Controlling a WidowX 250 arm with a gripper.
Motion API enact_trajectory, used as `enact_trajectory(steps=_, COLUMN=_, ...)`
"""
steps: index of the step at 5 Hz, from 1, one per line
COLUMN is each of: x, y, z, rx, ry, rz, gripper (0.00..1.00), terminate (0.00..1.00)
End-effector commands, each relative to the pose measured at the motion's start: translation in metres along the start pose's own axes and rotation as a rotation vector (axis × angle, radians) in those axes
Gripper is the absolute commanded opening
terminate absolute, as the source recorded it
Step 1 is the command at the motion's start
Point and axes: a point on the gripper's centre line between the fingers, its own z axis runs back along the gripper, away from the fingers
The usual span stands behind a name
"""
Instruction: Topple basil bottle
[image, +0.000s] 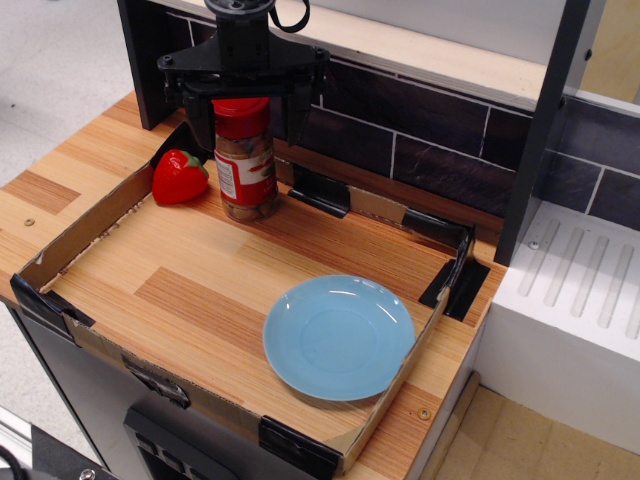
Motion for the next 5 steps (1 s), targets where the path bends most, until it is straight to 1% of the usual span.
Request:
enact_trajectory(steps=1, x=0.018, y=-0.001, z=0.009, rx=0.001, ry=-0.058, rz=0.056, gripper=1.0, terminate=0.0)
enact_trajectory(steps=3, x=0.025, y=0.001, z=0.01, rx=0.006, ry=-0.094, rz=0.091, gripper=1.0, terminate=0.0)
enact_trajectory(steps=4, x=0.03, y=0.004, z=0.012, rx=0.014, ry=-0.126, rz=0.115, gripper=1.0, terminate=0.0)
enact_trajectory(steps=5, x=0.033, y=0.005, z=0.012, rx=0.013, ry=-0.119, rz=0.128, gripper=1.0, terminate=0.0)
